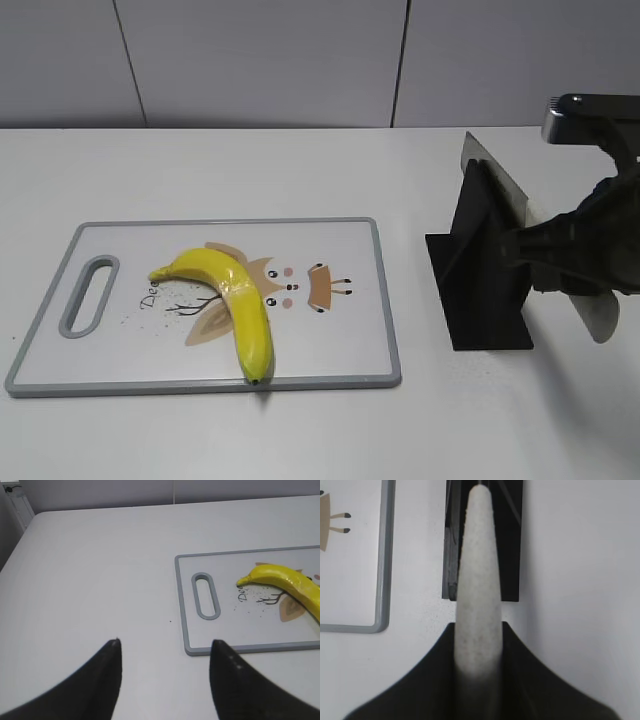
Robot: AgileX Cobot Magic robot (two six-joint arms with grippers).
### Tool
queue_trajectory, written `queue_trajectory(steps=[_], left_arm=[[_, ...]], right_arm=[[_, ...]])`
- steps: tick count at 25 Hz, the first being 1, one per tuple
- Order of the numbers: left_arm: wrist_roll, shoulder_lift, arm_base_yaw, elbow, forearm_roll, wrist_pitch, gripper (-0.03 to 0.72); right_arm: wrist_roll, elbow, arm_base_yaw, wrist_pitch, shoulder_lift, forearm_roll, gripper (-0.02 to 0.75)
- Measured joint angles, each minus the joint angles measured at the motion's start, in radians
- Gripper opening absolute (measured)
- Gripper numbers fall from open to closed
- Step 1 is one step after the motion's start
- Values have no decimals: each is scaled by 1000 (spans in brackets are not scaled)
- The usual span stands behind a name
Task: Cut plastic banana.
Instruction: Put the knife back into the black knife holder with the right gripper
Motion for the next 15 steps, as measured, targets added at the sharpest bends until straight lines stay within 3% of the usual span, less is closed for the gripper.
queue_trajectory(steps=[6, 7, 12, 15], left_arm=[[0, 0, 0, 0, 0, 0, 542], [0, 0, 0, 0, 0, 0, 542], [0, 0, 0, 0, 0, 0, 542], [0, 0, 0, 0, 0, 0, 542]], right_arm=[[2, 3, 0, -10, 0, 17, 205], [3, 3, 0, -22, 0, 18, 240], [4, 3, 0, -62, 0, 32, 596], [1, 3, 0, -65, -10, 41, 637]])
